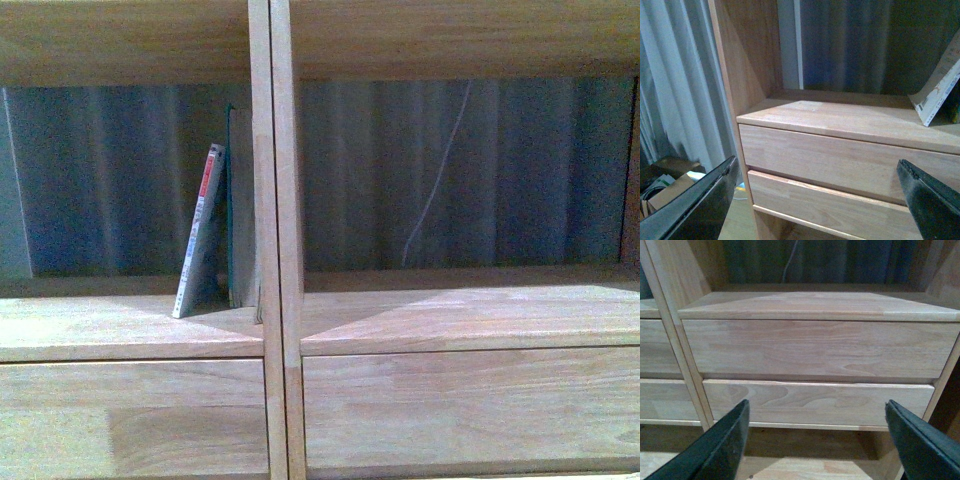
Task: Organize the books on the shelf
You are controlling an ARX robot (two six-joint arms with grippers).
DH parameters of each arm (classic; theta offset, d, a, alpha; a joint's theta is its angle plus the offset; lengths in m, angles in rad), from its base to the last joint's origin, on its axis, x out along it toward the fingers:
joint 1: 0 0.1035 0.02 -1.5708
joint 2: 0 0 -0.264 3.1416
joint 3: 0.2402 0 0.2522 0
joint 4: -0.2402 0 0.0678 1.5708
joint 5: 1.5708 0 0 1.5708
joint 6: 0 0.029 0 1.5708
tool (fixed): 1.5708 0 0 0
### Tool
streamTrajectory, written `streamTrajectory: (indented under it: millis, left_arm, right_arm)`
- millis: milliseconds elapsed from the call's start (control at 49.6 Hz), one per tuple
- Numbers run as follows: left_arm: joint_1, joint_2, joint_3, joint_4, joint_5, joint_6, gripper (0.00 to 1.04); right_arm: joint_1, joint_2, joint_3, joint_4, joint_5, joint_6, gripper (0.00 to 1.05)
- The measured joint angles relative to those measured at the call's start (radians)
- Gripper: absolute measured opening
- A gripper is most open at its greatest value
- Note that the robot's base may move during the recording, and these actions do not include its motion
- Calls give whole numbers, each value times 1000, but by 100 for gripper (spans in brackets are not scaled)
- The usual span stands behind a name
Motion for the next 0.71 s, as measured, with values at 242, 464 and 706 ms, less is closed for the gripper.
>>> streamTrajectory:
  millis: [242, 464, 706]
  left_arm:
    - [-37, -164, -235, -83, 142, -87, 85]
    - [143, -193, -236, -104, 463, -121, 41]
    - [145, -193, -236, -104, 465, -126, 3]
  right_arm:
    - [0, 0, 0, 0, 0, 0, 98]
    - [0, 0, 0, 0, 0, 0, 98]
    - [0, 0, 0, 0, 0, 0, 98]
